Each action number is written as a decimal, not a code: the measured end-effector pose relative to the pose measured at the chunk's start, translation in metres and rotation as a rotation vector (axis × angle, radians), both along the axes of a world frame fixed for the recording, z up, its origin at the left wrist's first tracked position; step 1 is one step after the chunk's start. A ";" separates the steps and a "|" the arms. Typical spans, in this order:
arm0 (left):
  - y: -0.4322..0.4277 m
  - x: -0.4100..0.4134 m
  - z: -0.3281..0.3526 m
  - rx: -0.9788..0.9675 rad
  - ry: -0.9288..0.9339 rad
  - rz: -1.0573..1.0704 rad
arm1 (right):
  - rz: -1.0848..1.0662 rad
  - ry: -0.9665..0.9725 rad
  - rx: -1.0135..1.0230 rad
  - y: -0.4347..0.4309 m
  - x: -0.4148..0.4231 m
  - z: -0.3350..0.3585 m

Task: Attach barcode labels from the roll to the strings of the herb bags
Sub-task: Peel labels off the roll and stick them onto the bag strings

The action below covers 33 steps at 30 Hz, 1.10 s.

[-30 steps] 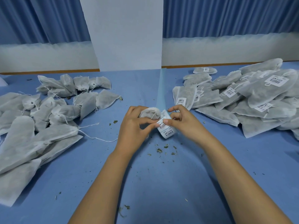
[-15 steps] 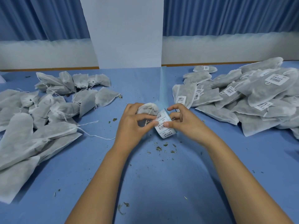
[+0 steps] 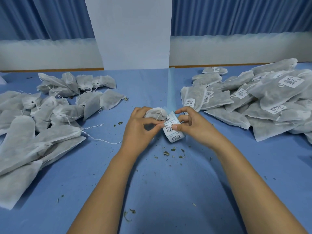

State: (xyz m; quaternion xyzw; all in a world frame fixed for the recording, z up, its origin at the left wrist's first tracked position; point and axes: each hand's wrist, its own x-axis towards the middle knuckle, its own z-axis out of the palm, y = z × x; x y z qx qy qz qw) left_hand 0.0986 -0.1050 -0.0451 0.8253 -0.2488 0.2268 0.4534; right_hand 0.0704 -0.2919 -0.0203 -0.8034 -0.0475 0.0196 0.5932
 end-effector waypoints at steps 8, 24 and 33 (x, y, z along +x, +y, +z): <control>-0.004 -0.009 0.015 -0.503 0.264 0.133 | -0.130 0.006 -0.010 -0.004 0.000 -0.001; -0.003 -0.018 0.022 -0.731 0.586 -0.011 | -0.590 -0.408 -0.278 -0.002 0.005 0.000; -0.007 -0.024 0.025 -0.528 0.501 -0.044 | -0.223 -0.433 0.022 0.016 -0.015 0.016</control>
